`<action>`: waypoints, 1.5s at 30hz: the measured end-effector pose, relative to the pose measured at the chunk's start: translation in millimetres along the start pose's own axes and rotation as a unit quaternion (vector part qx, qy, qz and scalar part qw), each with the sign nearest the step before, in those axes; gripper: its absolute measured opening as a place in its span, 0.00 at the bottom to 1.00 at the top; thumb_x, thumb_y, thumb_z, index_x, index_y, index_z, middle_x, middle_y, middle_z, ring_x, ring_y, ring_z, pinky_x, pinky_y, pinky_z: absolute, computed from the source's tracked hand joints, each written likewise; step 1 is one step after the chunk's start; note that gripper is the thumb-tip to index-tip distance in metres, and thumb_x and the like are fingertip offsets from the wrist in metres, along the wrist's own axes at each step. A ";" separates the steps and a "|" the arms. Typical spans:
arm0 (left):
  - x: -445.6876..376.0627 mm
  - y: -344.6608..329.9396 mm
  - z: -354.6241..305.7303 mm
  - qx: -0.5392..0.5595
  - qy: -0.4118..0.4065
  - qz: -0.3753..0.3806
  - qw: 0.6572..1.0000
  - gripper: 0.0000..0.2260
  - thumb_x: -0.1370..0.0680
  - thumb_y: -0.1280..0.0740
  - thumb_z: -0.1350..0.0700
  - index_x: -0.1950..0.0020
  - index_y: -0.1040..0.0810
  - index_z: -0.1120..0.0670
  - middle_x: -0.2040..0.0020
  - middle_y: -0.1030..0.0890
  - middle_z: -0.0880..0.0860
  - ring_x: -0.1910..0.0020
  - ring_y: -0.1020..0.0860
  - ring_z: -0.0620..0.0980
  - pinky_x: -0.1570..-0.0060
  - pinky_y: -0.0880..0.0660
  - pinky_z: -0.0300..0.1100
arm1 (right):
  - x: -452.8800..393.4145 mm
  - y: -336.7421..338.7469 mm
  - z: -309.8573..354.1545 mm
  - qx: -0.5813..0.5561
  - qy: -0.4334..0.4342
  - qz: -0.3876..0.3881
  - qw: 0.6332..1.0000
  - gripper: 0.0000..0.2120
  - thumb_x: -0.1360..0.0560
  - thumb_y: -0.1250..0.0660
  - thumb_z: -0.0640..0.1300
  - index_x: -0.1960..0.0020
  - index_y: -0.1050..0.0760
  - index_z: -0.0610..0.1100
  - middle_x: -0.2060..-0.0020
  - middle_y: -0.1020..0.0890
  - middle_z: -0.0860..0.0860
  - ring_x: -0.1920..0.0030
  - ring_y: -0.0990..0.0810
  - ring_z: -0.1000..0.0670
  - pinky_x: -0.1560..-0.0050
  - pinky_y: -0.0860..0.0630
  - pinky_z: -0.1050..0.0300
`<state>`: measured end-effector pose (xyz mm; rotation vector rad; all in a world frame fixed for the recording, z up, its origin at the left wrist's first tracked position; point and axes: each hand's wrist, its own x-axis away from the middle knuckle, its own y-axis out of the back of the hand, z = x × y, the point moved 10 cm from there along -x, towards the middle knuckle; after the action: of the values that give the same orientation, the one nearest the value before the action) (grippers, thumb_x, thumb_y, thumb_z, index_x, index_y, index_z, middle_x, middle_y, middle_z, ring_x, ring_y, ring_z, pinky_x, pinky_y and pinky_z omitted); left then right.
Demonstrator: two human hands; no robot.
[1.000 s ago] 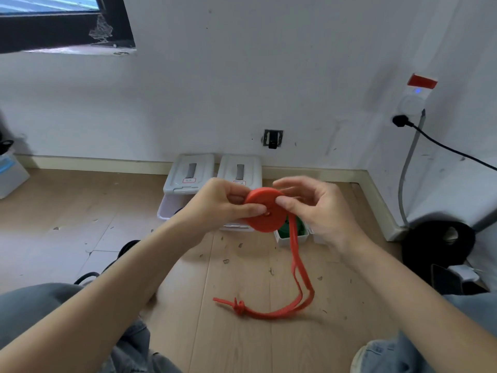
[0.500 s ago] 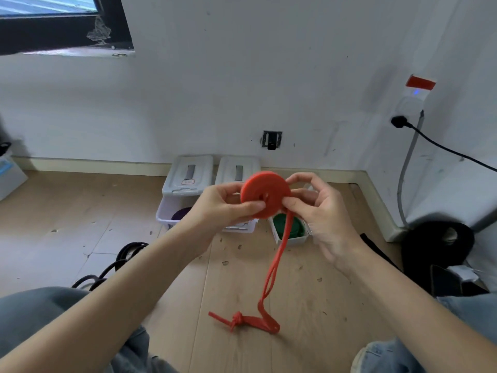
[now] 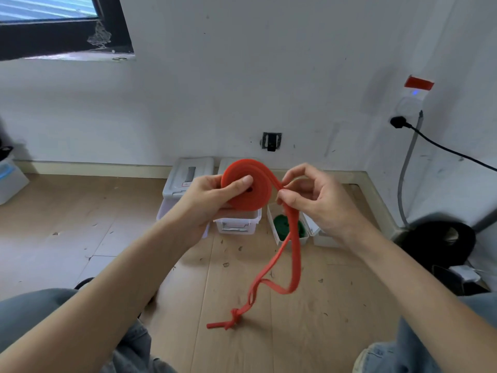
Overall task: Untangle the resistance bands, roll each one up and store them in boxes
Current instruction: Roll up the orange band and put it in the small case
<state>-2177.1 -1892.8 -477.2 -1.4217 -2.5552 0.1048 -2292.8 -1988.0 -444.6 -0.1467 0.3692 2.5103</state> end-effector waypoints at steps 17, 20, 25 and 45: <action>-2.0 -13.0 3.6 -0.241 -0.052 0.052 0.968 0.08 0.27 0.31 0.50 0.55 0.17 0.53 0.63 0.16 0.49 0.61 0.18 0.43 0.61 0.23 0.32 | 11.7 -10.8 0.4 0.130 0.026 -0.021 0.991 0.16 0.28 0.30 0.36 0.50 0.22 0.58 0.57 0.18 0.57 0.55 0.22 0.64 0.54 0.27 0.73; 1.4 -15.0 -20.6 -0.306 -0.166 0.002 0.937 0.06 0.25 0.32 0.51 0.61 0.18 0.49 0.72 0.20 0.41 0.71 0.23 0.36 0.70 0.31 0.25 | 11.1 -8.2 -12.9 -0.034 -0.037 -0.018 0.999 0.13 0.28 0.30 0.36 0.48 0.20 0.49 0.57 0.16 0.51 0.55 0.17 0.55 0.52 0.21 0.63; 3.6 2.0 -42.1 -0.287 -0.227 -0.093 0.926 0.06 0.25 0.32 0.54 0.60 0.18 0.52 0.75 0.22 0.40 0.75 0.25 0.35 0.74 0.32 0.26 | 11.7 -10.8 -30.1 -0.158 -0.142 0.012 0.977 0.17 0.37 0.27 0.41 0.50 0.26 0.40 0.58 0.16 0.41 0.61 0.17 0.45 0.57 0.19 0.55; -4.3 -12.3 1.3 -0.307 -0.089 0.020 0.947 0.12 0.27 0.32 0.45 0.60 0.17 0.53 0.70 0.19 0.47 0.68 0.23 0.41 0.67 0.27 0.31 | 10.0 -15.5 -7.7 0.079 0.010 -0.002 0.997 0.13 0.28 0.30 0.37 0.51 0.20 0.54 0.54 0.16 0.53 0.53 0.17 0.53 0.50 0.21 0.61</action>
<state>-2185.4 -1902.9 -477.0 -1.7256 -2.8479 -0.6410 -2292.0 -1972.7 -457.3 -0.1102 0.5725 2.4656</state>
